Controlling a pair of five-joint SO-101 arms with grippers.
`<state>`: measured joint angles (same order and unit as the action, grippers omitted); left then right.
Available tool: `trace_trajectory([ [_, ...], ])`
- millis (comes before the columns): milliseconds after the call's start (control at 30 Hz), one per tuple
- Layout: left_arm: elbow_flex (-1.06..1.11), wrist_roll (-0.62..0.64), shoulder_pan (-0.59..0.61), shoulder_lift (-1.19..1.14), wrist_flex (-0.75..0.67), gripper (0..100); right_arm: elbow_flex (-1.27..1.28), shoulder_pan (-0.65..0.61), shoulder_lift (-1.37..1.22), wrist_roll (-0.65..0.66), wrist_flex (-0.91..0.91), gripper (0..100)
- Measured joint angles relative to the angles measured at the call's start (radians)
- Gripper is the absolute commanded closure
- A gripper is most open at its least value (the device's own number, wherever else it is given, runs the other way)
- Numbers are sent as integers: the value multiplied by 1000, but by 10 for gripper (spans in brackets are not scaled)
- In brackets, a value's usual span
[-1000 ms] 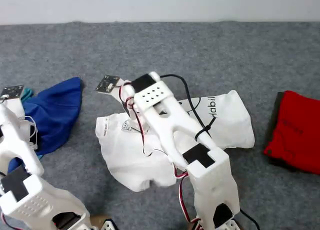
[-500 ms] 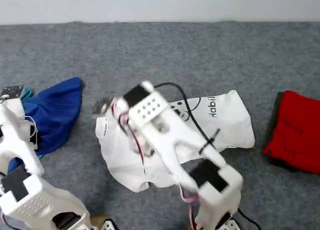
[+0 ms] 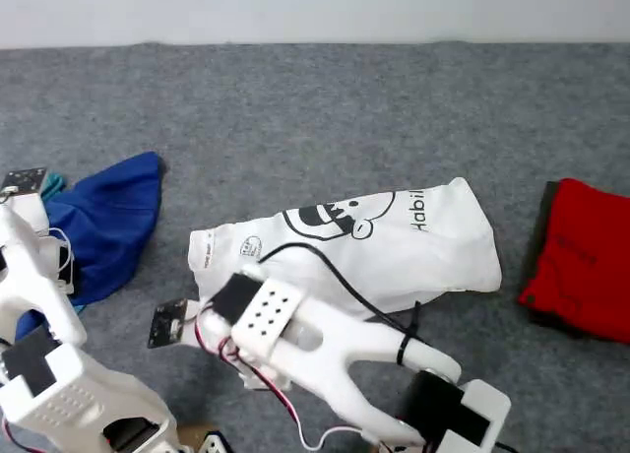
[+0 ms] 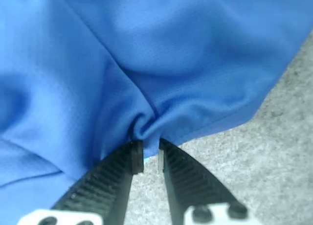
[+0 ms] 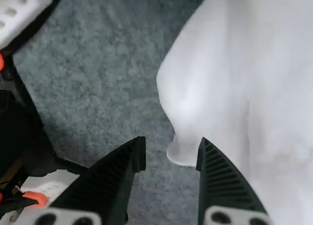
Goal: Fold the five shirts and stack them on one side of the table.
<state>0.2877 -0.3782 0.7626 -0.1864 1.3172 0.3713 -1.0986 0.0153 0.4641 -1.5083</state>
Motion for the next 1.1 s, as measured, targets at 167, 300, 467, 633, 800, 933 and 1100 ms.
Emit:
trace_trajectory([
  [167, 0, 0, 0, 0, 0, 934, 126, -2, 0, 0, 180, 822],
  [300, 0, 0, 0, 0, 0, 934, 206, -3, -20, 0, 292, 870],
  [467, 0, 0, 0, 0, 0, 934, 207, -3, -51, 0, 330, 987],
  [633, 0, 0, 0, 0, 0, 934, 206, 9, -29, 0, 331, 986],
  [800, 0, 0, 0, 0, 0, 934, 152, 95, 11, 8, 313, 987],
  [933, 0, 0, 0, 0, 0, 934, 75, 184, 12, 51, 290, 987],
  [1100, 0, 0, 0, 0, 0, 934, -29, 262, 11, 55, 288, 980],
])
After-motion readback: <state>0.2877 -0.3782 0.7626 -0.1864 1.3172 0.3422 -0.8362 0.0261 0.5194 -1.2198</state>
